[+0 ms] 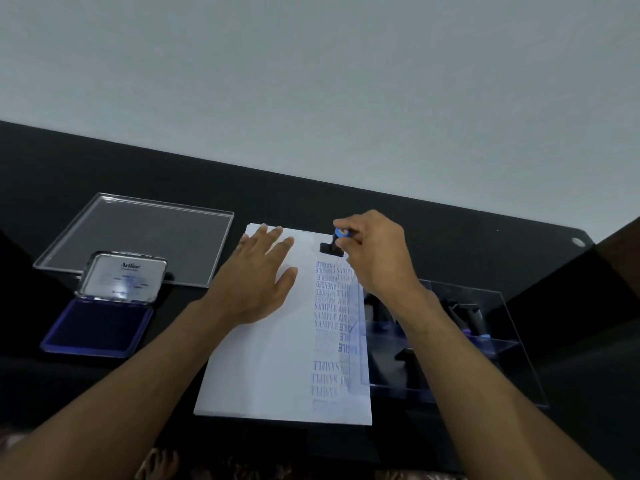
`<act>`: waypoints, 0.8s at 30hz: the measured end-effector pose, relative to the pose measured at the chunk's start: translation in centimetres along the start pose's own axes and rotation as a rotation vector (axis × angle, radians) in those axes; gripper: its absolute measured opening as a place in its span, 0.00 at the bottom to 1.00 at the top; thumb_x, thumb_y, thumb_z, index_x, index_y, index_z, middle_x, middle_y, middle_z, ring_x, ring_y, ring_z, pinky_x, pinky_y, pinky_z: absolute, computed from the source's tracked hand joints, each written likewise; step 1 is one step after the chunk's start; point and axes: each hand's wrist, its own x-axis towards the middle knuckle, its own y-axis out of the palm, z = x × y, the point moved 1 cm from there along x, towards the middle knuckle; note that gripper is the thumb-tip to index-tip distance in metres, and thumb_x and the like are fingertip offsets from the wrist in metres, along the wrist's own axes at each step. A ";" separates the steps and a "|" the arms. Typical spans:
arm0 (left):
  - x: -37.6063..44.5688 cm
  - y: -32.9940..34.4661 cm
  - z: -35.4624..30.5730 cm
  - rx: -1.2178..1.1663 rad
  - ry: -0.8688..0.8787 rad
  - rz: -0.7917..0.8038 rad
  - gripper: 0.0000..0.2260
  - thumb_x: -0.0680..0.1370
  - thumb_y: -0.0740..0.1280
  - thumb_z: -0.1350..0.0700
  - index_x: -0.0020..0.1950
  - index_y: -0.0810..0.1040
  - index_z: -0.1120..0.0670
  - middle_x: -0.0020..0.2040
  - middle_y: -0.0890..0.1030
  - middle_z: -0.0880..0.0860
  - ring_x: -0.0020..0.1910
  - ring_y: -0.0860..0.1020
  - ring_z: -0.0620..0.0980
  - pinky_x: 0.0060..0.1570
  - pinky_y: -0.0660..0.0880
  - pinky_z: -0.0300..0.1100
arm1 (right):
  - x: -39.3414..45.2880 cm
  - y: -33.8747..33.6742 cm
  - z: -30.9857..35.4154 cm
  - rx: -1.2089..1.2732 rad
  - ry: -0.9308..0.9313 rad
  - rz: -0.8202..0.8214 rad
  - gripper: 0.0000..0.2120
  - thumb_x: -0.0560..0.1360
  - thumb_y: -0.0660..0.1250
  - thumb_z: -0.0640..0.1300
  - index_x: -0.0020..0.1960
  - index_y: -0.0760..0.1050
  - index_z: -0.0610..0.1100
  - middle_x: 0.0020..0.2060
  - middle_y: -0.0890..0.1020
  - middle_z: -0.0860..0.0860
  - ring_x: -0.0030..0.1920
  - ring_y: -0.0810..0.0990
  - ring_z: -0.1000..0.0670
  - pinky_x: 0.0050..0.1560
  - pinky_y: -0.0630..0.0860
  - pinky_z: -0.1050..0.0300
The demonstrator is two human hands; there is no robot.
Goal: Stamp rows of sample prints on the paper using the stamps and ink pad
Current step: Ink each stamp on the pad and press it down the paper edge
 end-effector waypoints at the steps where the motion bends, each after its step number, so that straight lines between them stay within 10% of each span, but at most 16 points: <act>1: 0.5 0.0 0.2 0.008 0.005 0.001 0.32 0.79 0.48 0.36 0.81 0.59 0.48 0.82 0.56 0.50 0.81 0.49 0.53 0.78 0.46 0.52 | 0.3 0.1 -0.1 0.001 -0.008 0.005 0.14 0.77 0.70 0.40 0.62 0.80 0.45 0.56 0.80 0.50 0.50 0.80 0.53 0.55 0.77 0.65; 24: 1.8 1.6 2.1 0.079 0.051 -0.008 0.35 0.78 0.40 0.35 0.80 0.62 0.49 0.81 0.58 0.51 0.81 0.50 0.54 0.79 0.48 0.58 | 1.0 2.7 -1.8 -0.005 -0.067 -0.024 0.13 0.78 0.68 0.40 0.62 0.80 0.44 0.54 0.79 0.49 0.47 0.75 0.57 0.44 0.68 0.78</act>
